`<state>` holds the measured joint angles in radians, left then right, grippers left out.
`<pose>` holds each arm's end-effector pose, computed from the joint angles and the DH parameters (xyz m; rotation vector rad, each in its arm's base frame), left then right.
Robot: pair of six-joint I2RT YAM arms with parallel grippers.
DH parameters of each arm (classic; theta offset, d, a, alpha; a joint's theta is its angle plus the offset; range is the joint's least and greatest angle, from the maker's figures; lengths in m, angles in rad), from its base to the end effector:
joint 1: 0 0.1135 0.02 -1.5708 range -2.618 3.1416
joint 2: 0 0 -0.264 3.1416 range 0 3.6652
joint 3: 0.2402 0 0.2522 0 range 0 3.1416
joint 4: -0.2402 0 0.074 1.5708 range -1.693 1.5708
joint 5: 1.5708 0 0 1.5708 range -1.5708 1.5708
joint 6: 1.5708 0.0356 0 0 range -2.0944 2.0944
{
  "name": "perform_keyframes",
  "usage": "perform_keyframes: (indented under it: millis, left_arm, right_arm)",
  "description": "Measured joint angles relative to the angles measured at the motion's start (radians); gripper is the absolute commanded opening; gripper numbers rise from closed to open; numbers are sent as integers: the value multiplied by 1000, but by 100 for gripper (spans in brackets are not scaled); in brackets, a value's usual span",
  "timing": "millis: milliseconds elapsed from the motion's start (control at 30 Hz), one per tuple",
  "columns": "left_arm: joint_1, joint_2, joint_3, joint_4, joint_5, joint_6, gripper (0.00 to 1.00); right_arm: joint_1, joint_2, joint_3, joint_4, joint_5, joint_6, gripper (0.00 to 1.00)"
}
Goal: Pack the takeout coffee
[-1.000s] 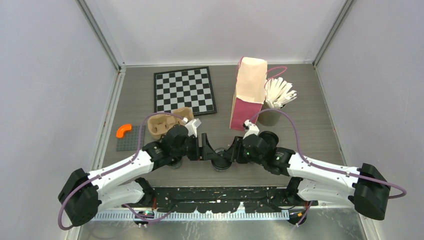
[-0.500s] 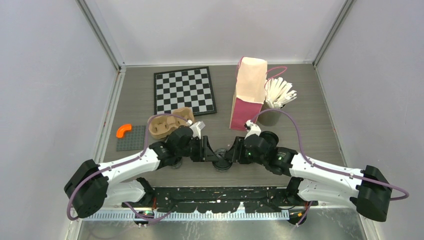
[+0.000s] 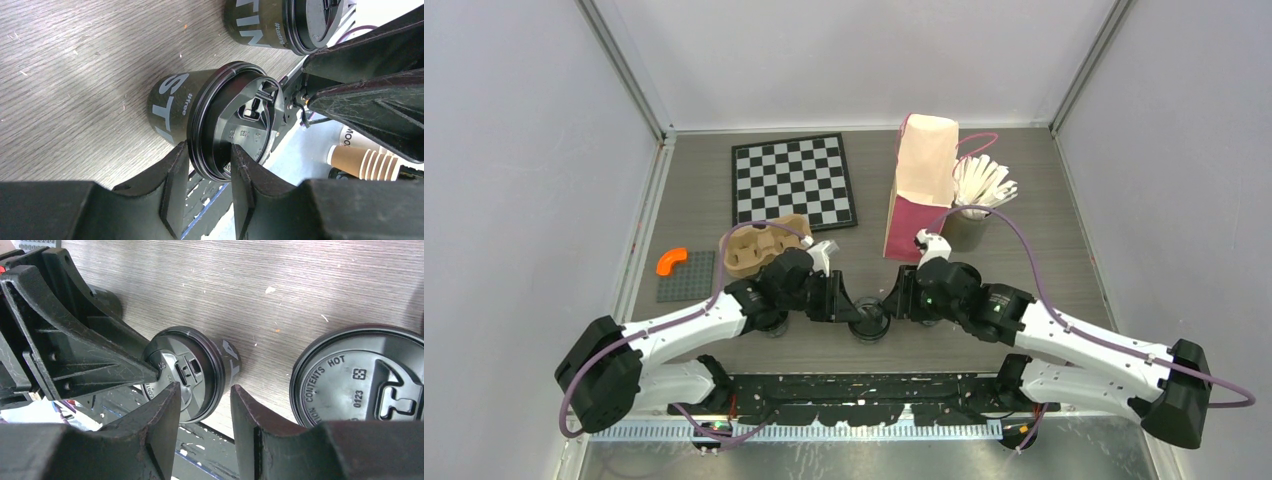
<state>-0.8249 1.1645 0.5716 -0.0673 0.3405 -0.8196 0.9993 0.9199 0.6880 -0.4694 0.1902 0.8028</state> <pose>0.1523 -0.1824 0.2029 0.2168 2.4960 -1.1877 0.1114 0.1608 0.2553 -0.1277 2.3629 0.7207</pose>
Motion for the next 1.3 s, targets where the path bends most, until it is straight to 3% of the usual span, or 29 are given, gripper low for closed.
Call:
perform_keyframes:
  millis: [233, 600, 1300]
  left_arm:
    - [0, 3, 2, 0, 0, 2, 34]
    - [0, 3, 2, 0, 0, 2, 33]
    - [0, 17, -2, 22, 10, 1, 30]
  right_arm:
    - [0, 86, 35, -3, -6, -32, 43]
    - [0, 180, 59, 13, -37, -50, 31]
    - [-16, 80, -106, 210, -45, 23, 27]
